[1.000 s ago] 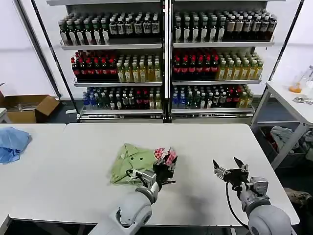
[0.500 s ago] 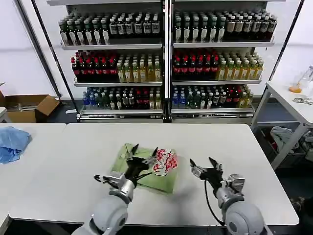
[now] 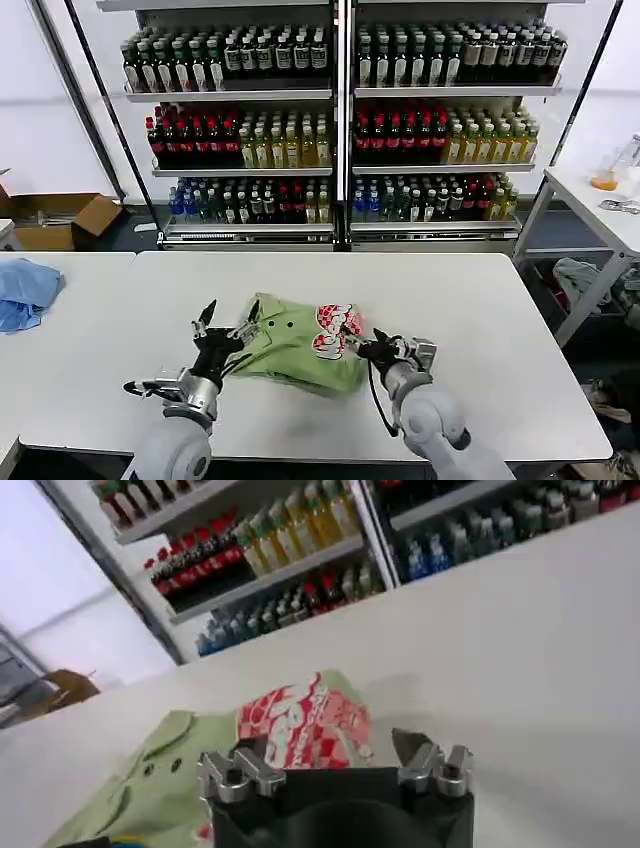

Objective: Fold and organize the clothes.

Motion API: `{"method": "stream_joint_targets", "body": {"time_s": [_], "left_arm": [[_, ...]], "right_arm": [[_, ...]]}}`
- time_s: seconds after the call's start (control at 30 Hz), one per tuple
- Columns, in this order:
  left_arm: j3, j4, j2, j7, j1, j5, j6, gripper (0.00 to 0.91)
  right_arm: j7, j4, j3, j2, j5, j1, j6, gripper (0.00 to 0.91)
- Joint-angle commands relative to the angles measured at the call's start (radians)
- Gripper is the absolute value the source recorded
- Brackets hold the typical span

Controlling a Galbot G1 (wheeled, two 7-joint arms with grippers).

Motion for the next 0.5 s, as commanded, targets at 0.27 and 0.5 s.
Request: {"method": "stream_joint_targets", "body": {"time_s": [0.27,0.5], "left_arm": [[-0.078,-0.017,0.019,-0.003,0.060,-0.016,-0.018,0.907],[-0.075,-0.012,0.021,-0.002,0.052,-0.024,-0.019,0.907]], "right_arm": [[0.070,-0.235,-0.051,0.101,0.047,0.168,-0.007,0.000],[0.023,-0.343,-0.046,0.111,-0.044,0.247,-0.005,0.000]]}}
